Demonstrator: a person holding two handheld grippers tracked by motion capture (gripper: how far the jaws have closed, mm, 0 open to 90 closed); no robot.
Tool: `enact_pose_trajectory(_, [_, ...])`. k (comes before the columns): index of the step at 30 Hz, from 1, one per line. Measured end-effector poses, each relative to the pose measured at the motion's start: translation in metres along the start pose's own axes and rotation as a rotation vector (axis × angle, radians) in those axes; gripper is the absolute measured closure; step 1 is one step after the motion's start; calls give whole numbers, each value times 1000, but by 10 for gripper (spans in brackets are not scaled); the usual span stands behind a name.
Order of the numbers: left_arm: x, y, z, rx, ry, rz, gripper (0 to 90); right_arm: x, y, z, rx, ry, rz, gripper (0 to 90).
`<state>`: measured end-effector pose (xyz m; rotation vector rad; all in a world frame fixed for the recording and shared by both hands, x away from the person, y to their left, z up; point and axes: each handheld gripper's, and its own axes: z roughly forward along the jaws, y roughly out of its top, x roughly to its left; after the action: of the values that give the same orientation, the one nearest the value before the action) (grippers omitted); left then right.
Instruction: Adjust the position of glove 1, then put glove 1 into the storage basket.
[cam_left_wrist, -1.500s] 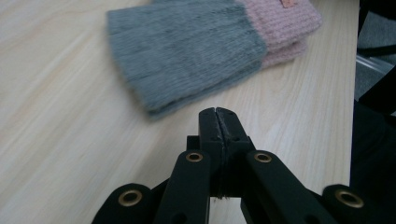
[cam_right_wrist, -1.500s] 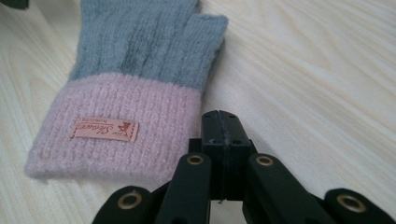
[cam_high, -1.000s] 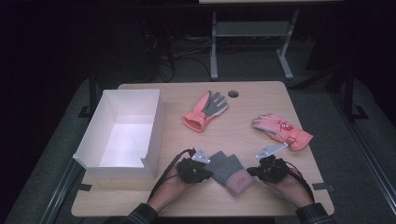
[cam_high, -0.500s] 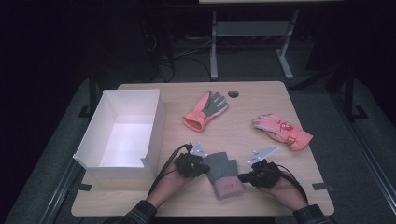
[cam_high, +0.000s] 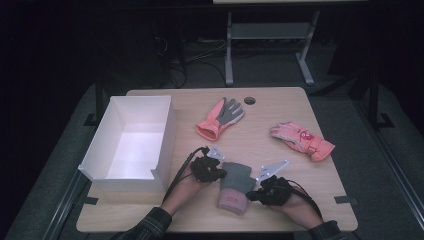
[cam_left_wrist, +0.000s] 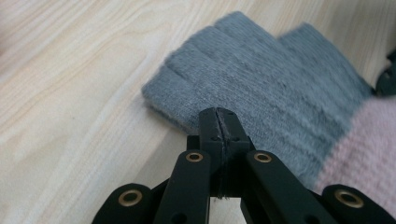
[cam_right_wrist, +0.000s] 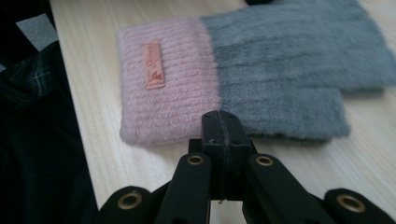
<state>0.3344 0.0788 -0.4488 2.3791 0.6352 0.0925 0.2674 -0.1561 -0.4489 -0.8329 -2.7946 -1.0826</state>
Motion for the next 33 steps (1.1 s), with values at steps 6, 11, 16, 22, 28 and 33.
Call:
enact_pose_trajectory(6, [2, 5, 4, -19, -8, -22, 898, 9, 6, 8, -1, 26, -31, 900])
enact_pose_trajectory(11, [2, 9, 6, -9, -17, -7, 898, 15, 10, 13, -11, 52, -44, 900])
enact_pose_trajectory(16, [2, 11, 6, -25, -22, -10, 898, 18, 12, 16, -13, 55, -56, 900])
enact_pose_trajectory(22, [5, 10, -10, -60, -31, -31, 857, 11, 4, -2, -58, 16, -33, 888])
enact_pose_trajectory(28, [-3, 6, -27, -56, -45, -45, 551, -6, -9, -23, -108, -60, 54, 649])
enact_pose_trajectory(33, [-16, 1, -28, -39, -82, -78, 307, -11, -19, -29, -131, -159, 111, 379])
